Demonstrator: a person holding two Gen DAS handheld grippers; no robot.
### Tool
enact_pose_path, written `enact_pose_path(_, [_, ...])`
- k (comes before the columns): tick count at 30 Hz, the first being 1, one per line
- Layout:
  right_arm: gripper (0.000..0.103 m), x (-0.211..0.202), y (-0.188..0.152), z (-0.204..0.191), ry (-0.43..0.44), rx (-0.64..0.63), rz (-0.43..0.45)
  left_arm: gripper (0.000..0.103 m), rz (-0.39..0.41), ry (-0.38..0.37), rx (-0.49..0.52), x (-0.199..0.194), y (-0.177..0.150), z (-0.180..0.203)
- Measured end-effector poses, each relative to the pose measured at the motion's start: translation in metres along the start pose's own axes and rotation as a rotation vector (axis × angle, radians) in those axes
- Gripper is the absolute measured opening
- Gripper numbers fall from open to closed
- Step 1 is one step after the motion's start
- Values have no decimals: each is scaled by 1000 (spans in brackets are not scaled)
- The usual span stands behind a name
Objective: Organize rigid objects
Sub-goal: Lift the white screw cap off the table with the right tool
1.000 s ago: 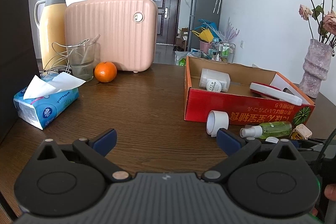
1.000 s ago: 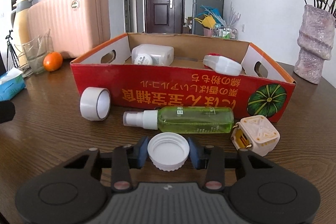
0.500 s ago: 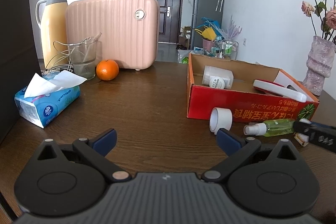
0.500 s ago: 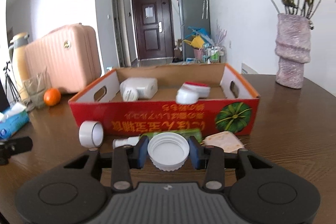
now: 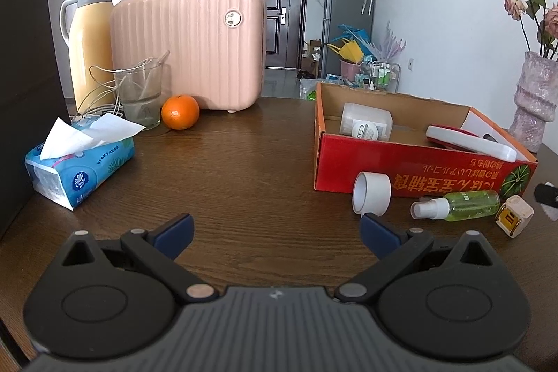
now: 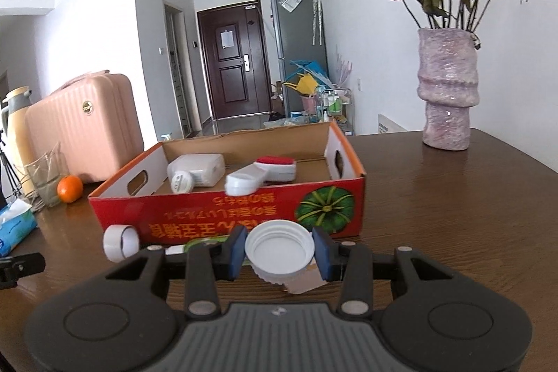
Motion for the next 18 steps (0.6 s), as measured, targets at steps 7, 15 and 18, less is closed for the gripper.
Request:
enact_pose_path(7, [40, 0, 1, 14, -9, 18, 5, 103, 3, 6, 18, 1, 3, 5])
enact_pose_path(15, [40, 7, -2, 22, -7, 22, -16, 103, 1, -13, 38, 14, 19, 35])
enact_pose_path(18, [40, 11, -3, 26, -11, 20, -26, 103, -6, -12, 55, 23, 21, 51])
Point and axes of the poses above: each gripper's, at about its wrist camera, not at the fingertips, and x roughly the way its jaws point, z to its right, y to its top, the point moved 9 cm from there along x, roughly the way its jaws point, and after that the axes turned 5 degrees about z, right-handed, at the moved point
